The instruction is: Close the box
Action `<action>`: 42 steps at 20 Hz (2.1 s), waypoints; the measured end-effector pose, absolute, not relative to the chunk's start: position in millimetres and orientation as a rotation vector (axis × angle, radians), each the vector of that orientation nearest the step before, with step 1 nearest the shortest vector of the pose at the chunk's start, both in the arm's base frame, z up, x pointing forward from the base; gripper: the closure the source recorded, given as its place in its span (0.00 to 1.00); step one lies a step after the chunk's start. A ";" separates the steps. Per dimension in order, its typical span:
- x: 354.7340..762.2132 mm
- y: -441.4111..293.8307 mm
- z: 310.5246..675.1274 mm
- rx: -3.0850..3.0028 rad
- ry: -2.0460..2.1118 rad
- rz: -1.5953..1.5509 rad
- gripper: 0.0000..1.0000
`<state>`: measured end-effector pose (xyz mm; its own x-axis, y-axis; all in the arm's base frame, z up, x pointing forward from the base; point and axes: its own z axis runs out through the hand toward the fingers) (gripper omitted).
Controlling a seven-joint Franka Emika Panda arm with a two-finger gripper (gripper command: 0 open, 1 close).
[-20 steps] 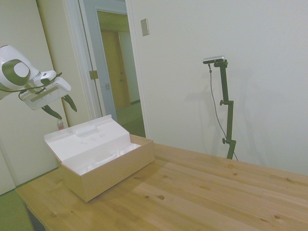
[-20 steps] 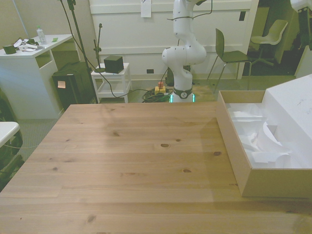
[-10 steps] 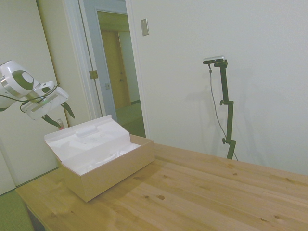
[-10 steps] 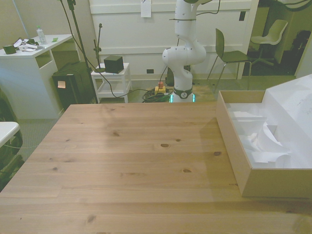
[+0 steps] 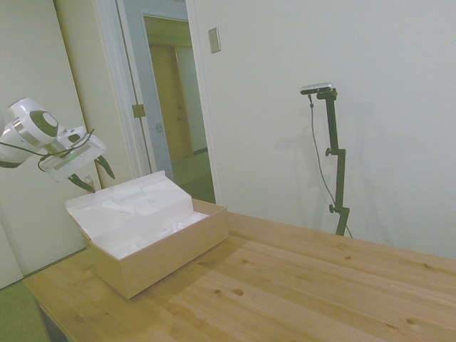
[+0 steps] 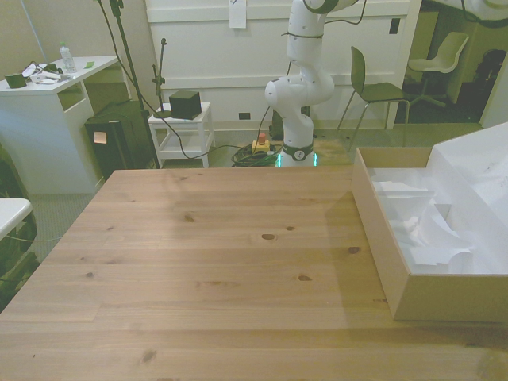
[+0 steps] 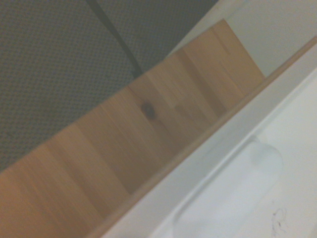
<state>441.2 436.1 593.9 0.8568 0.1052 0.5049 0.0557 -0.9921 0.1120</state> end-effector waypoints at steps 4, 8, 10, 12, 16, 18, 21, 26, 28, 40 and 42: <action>435.6 448.3 606.2 2.946 0.203 0.766 0.00; 455.0 458.7 577.9 2.936 0.257 0.699 0.00; 463.7 465.0 561.7 2.929 0.284 0.680 0.00; 468.4 470.7 549.9 2.923 0.303 0.670 0.00; 471.0 468.8 545.3 2.883 0.267 0.685 0.00; 476.6 451.7 556.7 2.852 0.185 0.707 0.00; 482.6 395.9 583.9 2.762 0.041 0.738 0.00; 476.3 275.0 610.7 2.644 -0.204 0.748 0.00; 466.2 234.5 609.4 2.618 -0.281 0.729 0.00; 409.8 0.4 513.4 2.863 -0.850 0.572 0.00; 405.8 -20.8 505.6 2.971 -0.857 0.565 0.00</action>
